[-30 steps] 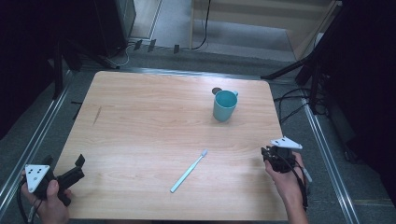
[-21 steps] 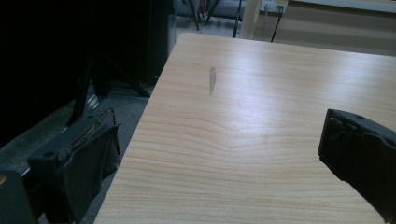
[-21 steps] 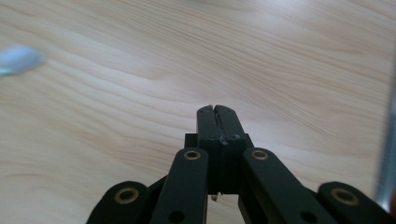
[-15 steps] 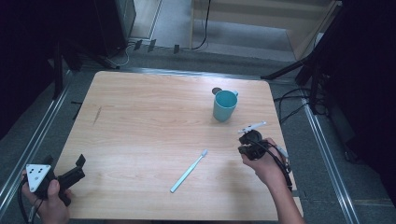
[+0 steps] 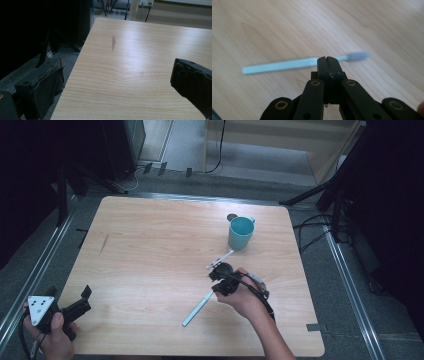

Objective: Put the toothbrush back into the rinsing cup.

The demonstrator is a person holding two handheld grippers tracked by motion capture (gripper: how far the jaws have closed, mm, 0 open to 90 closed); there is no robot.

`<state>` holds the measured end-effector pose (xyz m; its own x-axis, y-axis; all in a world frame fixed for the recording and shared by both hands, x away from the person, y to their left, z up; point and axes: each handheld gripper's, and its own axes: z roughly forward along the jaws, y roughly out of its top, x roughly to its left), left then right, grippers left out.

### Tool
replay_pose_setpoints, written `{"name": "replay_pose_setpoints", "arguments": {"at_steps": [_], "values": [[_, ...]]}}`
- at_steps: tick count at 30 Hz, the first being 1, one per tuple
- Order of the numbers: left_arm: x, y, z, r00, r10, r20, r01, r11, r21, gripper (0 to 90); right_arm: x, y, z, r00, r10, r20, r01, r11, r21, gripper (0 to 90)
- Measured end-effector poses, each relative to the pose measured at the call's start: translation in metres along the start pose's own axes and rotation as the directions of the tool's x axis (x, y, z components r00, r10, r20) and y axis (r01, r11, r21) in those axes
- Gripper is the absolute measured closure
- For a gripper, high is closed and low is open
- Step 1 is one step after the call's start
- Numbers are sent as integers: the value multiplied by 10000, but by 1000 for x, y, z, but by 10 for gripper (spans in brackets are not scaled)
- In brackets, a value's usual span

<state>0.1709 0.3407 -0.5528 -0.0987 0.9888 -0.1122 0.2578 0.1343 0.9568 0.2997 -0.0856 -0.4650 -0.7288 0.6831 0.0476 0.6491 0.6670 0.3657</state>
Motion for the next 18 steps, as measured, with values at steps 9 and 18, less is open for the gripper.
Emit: {"name": "replay_pose_setpoints", "arguments": {"at_steps": [9,18], "values": [[0,0,0,10000,5,64,-5,10000,25,0,50,19,32,9945,-856,-601,901,9930,760,900],[-1,0,0,10000,62,57,-62,10000,18,0,75,19,52,9824,-1574,-1004,1693,9778,1233,900]]}}
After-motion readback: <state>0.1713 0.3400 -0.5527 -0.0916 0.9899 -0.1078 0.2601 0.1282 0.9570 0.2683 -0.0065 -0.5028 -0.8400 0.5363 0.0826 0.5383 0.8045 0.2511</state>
